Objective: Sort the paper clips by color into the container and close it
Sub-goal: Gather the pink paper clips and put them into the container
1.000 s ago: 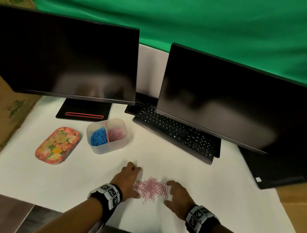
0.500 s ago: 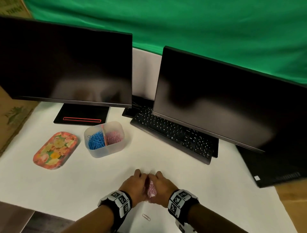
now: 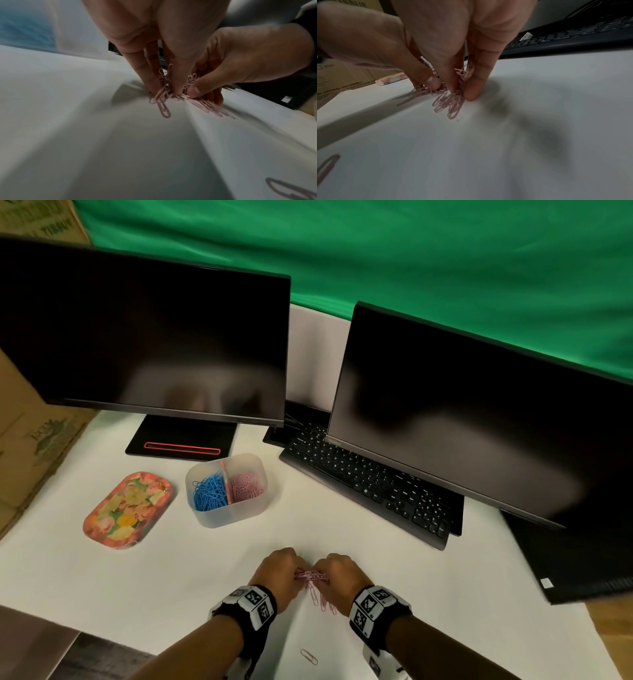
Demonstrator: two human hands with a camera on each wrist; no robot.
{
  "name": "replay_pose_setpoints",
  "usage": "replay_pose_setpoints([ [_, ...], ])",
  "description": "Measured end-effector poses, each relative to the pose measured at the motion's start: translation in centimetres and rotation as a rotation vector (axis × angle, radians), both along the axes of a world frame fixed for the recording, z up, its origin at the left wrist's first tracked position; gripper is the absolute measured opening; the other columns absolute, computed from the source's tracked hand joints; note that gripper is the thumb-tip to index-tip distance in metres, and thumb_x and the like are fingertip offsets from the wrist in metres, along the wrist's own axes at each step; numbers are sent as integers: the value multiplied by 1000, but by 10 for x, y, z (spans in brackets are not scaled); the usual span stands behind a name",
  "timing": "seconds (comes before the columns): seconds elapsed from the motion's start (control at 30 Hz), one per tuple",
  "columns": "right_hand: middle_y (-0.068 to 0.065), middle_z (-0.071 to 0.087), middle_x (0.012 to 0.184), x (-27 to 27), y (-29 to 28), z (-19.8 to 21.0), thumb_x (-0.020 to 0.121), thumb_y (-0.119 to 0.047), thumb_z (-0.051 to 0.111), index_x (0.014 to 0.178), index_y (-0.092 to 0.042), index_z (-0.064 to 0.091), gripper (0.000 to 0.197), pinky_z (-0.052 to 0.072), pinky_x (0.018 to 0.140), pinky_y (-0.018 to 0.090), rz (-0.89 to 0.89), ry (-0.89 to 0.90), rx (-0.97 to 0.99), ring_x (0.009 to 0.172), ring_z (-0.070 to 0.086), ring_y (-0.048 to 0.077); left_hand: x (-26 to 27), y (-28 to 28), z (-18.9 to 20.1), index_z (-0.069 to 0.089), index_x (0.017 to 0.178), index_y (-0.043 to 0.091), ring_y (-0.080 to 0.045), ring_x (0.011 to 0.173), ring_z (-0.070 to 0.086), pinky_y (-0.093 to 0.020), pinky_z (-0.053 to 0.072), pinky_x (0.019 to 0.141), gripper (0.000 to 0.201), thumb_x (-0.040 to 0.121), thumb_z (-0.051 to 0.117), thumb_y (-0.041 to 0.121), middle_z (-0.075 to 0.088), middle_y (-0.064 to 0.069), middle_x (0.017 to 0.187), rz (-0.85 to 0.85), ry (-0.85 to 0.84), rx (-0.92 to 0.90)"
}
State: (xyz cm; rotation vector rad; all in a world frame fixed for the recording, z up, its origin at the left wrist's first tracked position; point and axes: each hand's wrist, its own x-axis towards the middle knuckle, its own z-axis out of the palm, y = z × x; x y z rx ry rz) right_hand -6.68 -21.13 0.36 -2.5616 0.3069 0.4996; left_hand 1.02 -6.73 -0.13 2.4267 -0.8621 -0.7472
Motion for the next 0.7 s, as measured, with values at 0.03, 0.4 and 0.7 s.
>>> replay_pose_setpoints([
  [0.03, 8, 61, 103, 1, -1, 1, 92, -26, 49, 102, -18, 67, 23, 50, 82, 33, -3, -4, -3, 96, 60, 24, 1, 0, 0, 74, 84, 25, -16, 80, 62, -24, 45, 66, 11, 83, 65, 19, 62, 4, 82, 15, 18, -10],
  [0.4, -2, 59, 85, 4, -14, 6, 92, -27, 54, 94, -15, 71, 21, 43, 73, 20, -44, -82, 58, 82, 55, 14, 28, 11, 25, 78, 76, 21, -11, 72, 66, -20, 51, 69, 6, 78, 75, 16, 72, 0, 77, 155, 131, -251],
  [0.7, 2, 60, 64, 19, -18, 29, 87, -32, 61, 64, -19, 63, 27, 51, 63, 27, -188, -114, 207, 58, 57, 14, 95, 26, 83, 77, 87, 24, 4, 77, 62, -18, 49, 87, 8, 79, 77, 22, 67, 21, 80, 371, 106, -359],
])
